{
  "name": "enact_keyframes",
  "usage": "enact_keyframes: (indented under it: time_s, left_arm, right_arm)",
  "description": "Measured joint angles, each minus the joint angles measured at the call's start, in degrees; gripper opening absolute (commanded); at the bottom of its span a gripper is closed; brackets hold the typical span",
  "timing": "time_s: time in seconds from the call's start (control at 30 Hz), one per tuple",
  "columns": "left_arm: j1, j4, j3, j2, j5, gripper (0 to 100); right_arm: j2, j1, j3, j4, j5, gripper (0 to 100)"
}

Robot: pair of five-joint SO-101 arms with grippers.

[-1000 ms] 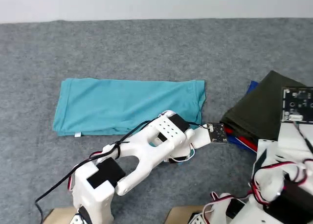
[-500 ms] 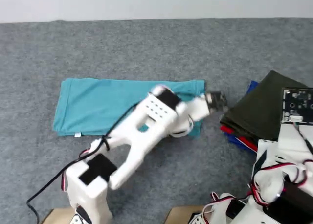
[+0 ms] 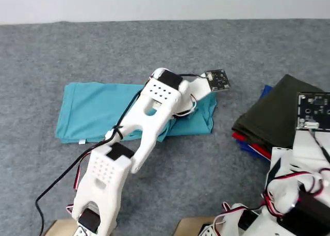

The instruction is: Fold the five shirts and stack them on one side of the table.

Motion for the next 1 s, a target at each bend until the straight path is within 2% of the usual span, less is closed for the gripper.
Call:
enact_keyframes:
  time_s: [0.27, 0.37, 0.57, 1.0]
  left_arm:
    - [-4.92, 0.18, -9.85, 6.15, -0.26, 16]
    - [-6.42, 0.18, -12.57, 7.91, -2.90, 16]
    - [-7.21, 0.79, -16.88, 10.02, -4.04, 16]
    - [-7.30, 16.26, -33.23, 10.02, -3.96, 16]
  right_arm:
    - [-1.05, 0.00, 0.00, 0.00, 0.00, 2.8]
    - [-1.05, 0.00, 0.00, 0.00, 0.00, 2.8]
    - [-1.05, 0.00, 0.00, 0.00, 0.00, 2.8]
    - [-2.29, 0.00, 0.00, 0.09, 0.00, 2.8]
